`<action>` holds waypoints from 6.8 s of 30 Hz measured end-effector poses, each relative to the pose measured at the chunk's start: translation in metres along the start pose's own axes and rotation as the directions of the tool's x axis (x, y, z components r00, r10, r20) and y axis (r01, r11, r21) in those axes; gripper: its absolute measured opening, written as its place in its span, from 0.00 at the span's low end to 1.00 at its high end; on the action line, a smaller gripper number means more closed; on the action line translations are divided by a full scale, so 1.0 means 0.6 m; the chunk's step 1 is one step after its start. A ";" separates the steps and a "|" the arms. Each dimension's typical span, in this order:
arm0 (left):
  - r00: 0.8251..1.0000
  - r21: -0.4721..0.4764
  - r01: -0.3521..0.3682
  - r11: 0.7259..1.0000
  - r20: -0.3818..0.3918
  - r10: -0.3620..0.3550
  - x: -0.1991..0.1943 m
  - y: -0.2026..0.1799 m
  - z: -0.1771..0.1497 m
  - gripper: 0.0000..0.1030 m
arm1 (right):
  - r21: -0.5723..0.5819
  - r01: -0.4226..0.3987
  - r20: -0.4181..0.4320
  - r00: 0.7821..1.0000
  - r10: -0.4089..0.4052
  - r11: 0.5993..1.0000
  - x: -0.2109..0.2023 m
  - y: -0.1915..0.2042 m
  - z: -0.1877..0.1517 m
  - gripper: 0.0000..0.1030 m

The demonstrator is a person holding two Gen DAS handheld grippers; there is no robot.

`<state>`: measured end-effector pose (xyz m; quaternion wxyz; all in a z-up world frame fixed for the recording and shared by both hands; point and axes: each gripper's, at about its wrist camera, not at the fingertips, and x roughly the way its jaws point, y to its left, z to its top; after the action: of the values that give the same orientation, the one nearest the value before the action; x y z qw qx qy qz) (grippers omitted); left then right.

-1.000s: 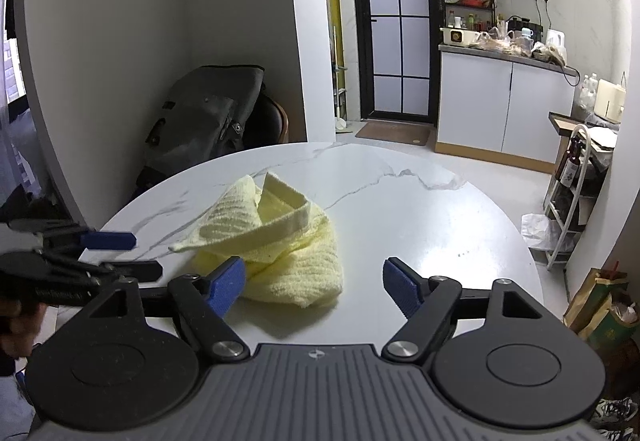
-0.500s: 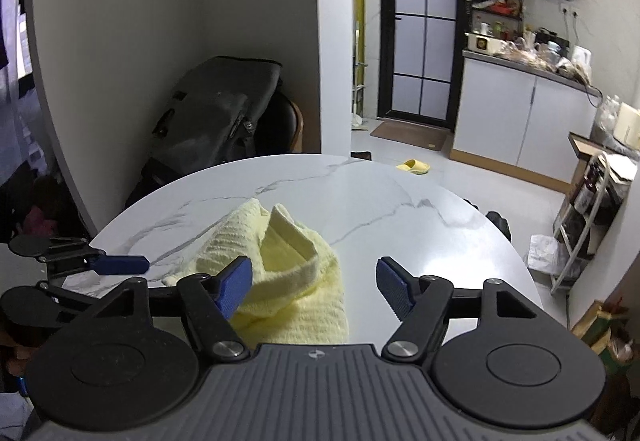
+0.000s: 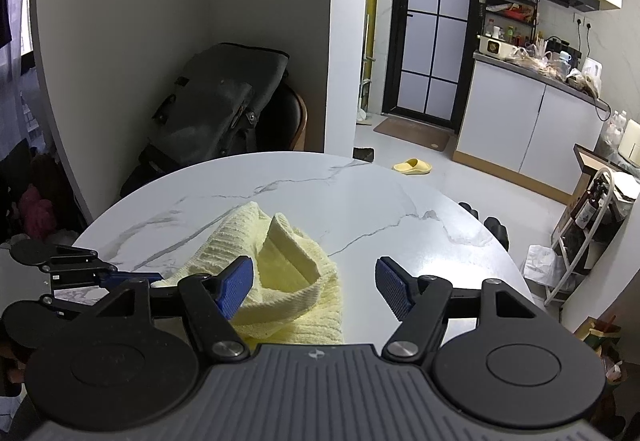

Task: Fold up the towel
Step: 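Lower the left tool onto the towel edge and close it, then grasp another towel corner with the right tool while the left tool holds its edge, then pull the towel corners apart with both tools to open it, then lift the towel off the table with both tools and shake it out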

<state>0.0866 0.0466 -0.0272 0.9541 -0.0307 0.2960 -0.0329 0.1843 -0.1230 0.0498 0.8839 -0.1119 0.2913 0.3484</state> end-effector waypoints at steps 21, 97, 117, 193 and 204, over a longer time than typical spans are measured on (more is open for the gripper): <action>1.000 0.124 -0.016 0.992 0.020 0.013 0.020 -0.026 0.009 0.40 | -0.040 -0.023 -0.058 0.998 0.020 0.999 0.050 0.004 0.048 0.68; 1.000 -0.024 -0.002 1.000 -0.013 0.002 -0.063 0.016 -0.022 0.05 | 0.071 0.027 -0.269 0.963 -0.007 0.997 0.025 -0.076 -0.037 0.08; 0.995 0.009 -0.057 0.998 -0.077 0.058 -0.055 0.010 -0.047 0.05 | 0.210 -0.040 -0.264 0.960 0.096 0.977 0.027 -0.086 -0.140 0.10; 0.926 -0.050 -0.113 0.992 0.358 0.124 -0.229 -0.014 0.133 0.05 | 0.152 0.043 0.277 0.957 -0.084 0.987 -0.267 -0.112 0.067 0.05; 0.886 -0.033 -0.126 0.991 0.445 0.127 -0.310 -0.042 0.158 0.05 | 0.208 0.021 0.386 0.917 -0.102 0.978 -0.358 -0.106 0.068 0.05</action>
<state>-0.0141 0.0405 0.1575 0.9966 -0.0195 0.0706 0.0378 0.1194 -0.2717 0.2095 0.9417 0.0405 0.1368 0.3047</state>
